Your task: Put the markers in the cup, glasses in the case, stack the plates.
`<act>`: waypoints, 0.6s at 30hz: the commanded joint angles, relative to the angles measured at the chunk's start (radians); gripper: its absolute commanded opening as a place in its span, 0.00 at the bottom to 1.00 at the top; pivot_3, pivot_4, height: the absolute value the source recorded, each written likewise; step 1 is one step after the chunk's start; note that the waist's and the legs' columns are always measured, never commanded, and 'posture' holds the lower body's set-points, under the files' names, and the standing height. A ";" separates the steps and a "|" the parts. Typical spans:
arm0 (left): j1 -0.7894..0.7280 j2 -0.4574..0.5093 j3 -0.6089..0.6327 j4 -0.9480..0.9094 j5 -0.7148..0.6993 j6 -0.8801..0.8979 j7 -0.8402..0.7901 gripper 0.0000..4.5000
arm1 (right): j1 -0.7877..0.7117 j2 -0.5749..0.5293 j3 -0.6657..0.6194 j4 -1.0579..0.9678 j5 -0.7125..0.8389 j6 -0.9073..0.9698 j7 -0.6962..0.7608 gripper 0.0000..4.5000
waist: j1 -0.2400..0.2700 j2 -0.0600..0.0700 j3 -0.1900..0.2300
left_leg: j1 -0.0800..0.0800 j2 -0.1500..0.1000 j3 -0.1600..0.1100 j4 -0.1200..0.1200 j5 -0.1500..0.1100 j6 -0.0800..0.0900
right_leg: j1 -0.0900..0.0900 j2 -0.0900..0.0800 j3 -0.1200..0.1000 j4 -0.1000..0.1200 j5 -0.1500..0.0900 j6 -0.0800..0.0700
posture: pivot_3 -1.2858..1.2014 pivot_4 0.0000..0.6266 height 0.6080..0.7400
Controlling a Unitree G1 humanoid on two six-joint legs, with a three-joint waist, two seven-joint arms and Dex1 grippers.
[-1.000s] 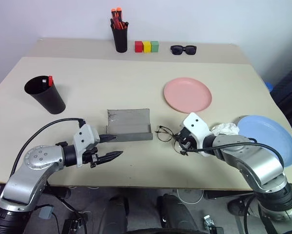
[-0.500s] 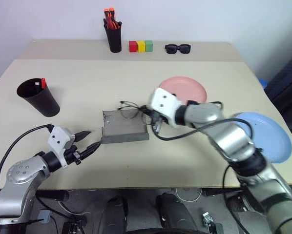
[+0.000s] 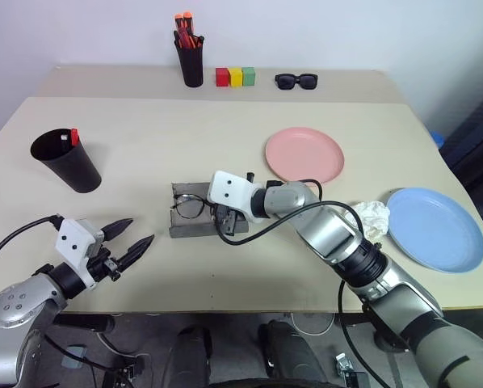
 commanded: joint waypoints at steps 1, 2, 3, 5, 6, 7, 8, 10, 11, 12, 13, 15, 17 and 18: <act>-0.012 0.009 0.020 -0.030 -0.015 0.009 0.009 0.65 | 0.001 0.008 -0.027 -0.077 0.011 0.029 0.029 0.01 | 0.000 0.000 0.000 | 0.000 0.000 0.000 0.000 0.000 0.000 | 0.000 0.000 0.000 0.000 0.000 0.000 | 0.52 0.24 0.89; -0.015 0.010 0.018 -0.030 -0.015 0.012 0.010 0.65 | 0.004 0.011 -0.028 -0.078 0.014 0.035 0.036 0.01 | 0.000 0.000 0.000 | 0.000 0.000 0.000 0.000 0.000 0.000 | 0.000 0.000 0.000 0.000 0.000 0.000 | 0.52 0.24 0.89; -0.017 0.011 0.018 -0.030 -0.015 0.014 0.010 0.65 | 0.006 0.013 -0.028 -0.080 0.015 0.039 0.040 0.01 | 0.000 0.000 0.000 | 0.000 0.000 0.000 0.000 0.000 0.000 | 0.000 0.000 0.000 0.000 0.000 0.000 | 0.52 0.24 0.89; -0.028 0.014 0.015 -0.031 -0.014 0.025 0.014 0.65 | 0.007 0.018 -0.030 -0.071 0.008 0.031 0.040 0.15 | 0.000 0.000 0.000 | 0.000 0.000 0.000 0.000 0.000 0.000 | 0.000 0.000 0.000 0.000 0.000 0.000 | 0.52 0.24 0.89; -0.030 0.015 0.015 -0.032 -0.014 0.028 0.015 0.65 | 0.007 0.020 -0.031 -0.069 0.005 0.028 0.038 0.23 | 0.000 0.000 0.000 | 0.000 0.000 0.000 0.000 0.000 0.000 | 0.000 0.000 0.000 0.000 0.000 0.000 | 0.52 0.24 0.89; -0.034 0.015 0.015 -0.033 -0.014 0.031 0.017 0.65 | 0.007 0.022 -0.035 -0.069 0.000 0.018 0.034 0.31 | 0.000 0.000 0.000 | 0.000 0.000 0.000 0.000 0.000 0.000 | 0.000 0.000 0.000 0.000 0.000 0.000 | 0.52 0.24 0.89; -0.041 0.016 0.013 -0.034 -0.014 0.036 0.021 0.65 | 0.006 0.023 -0.043 -0.071 -0.005 -0.010 0.027 0.43 | 0.000 0.000 0.000 | 0.000 0.000 0.000 0.000 0.000 0.000 | 0.000 0.000 0.000 0.000 0.000 0.000 | 0.52 0.24 0.89; -0.072 0.013 0.006 -0.031 -0.020 0.051 0.035 0.65 | 0.003 0.027 -0.077 -0.083 0.014 -0.051 0.031 0.51 | 0.002 0.000 0.000 | 0.000 0.000 0.000 0.000 0.000 0.000 | 0.000 0.000 0.000 0.000 0.000 0.000 | 0.52 0.24 0.89; -0.080 0.011 0.005 -0.030 -0.021 0.056 0.038 0.65 | 0.003 0.028 -0.086 -0.086 0.020 -0.061 0.034 0.51 | 0.003 0.000 0.000 | 0.000 0.000 0.000 0.000 0.000 0.000 | 0.000 0.000 0.000 0.000 0.000 0.000 | 0.52 0.24 0.89; -0.100 0.013 0.001 -0.027 -0.028 0.076 0.045 0.65 | 0.004 0.027 -0.100 -0.089 0.026 -0.077 0.038 0.51 | 0.002 0.000 0.000 | 0.000 0.000 0.000 0.000 0.000 0.000 | 0.000 0.000 0.000 0.000 0.000 0.000 | 0.52 0.24 0.89; -0.127 0.017 -0.007 -0.020 -0.033 0.099 0.051 0.65 | 0.004 0.025 -0.116 -0.092 0.029 -0.094 0.038 0.51 | 0.002 0.000 0.000 | 0.000 0.000 0.000 0.000 0.000 0.000 | 0.000 0.000 0.000 0.000 0.000 0.000 | 0.52 0.24 0.89; -0.204 0.018 -0.024 0.002 -0.065 0.164 0.067 0.60 | 0.012 0.016 -0.156 -0.099 0.039 -0.125 0.040 0.51 | 0.005 0.000 0.000 | 0.000 0.000 0.000 0.000 0.000 0.000 | 0.000 0.000 0.000 0.000 0.000 0.001 | 0.52 0.24 0.89; -0.291 0.013 -0.039 0.028 -0.096 0.226 0.086 0.48 | 0.026 0.003 -0.195 -0.110 0.051 -0.150 0.041 0.51 | 0.006 0.000 0.000 | 0.000 0.000 -0.001 0.000 0.000 0.000 | 0.000 0.001 0.000 0.000 0.002 0.003 | 0.52 0.24 0.89; -0.346 0.020 -0.062 0.047 -0.108 0.270 0.086 0.36 | 0.045 -0.012 -0.223 -0.127 0.062 -0.163 0.045 0.51 | 0.004 0.000 0.000 | 0.000 0.000 -0.001 0.000 0.000 0.000 | 0.001 0.001 -0.001 0.000 0.002 0.003 | 0.52 0.24 0.89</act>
